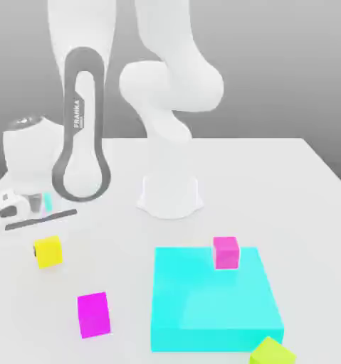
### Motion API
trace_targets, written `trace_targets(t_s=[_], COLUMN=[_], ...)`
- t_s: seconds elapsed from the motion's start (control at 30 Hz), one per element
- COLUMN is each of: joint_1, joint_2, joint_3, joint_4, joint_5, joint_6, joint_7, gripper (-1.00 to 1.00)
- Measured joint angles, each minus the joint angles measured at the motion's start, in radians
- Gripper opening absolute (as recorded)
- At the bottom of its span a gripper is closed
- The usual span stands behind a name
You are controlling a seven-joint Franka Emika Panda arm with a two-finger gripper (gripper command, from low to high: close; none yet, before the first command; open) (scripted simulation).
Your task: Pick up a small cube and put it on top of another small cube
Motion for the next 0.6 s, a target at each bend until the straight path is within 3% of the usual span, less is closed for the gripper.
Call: trace_targets(t_s=[0.2,0.37,0.5,0.6], joint_1=[0.124,0.149,0.126,0.068], joint_2=[-0.096,-0.174,-0.212,-0.214], joint_3=[-0.180,-0.254,-0.235,-0.136], joint_4=[-0.030,-0.056,-0.048,0.006], joint_5=[-0.236,-0.428,-0.508,-0.515], joint_6=[-0.054,-0.096,-0.142,-0.198], joint_7=[0.175,0.318,0.422,0.523], gripper=[-1.00,-1.00,-1.00,-1.00])
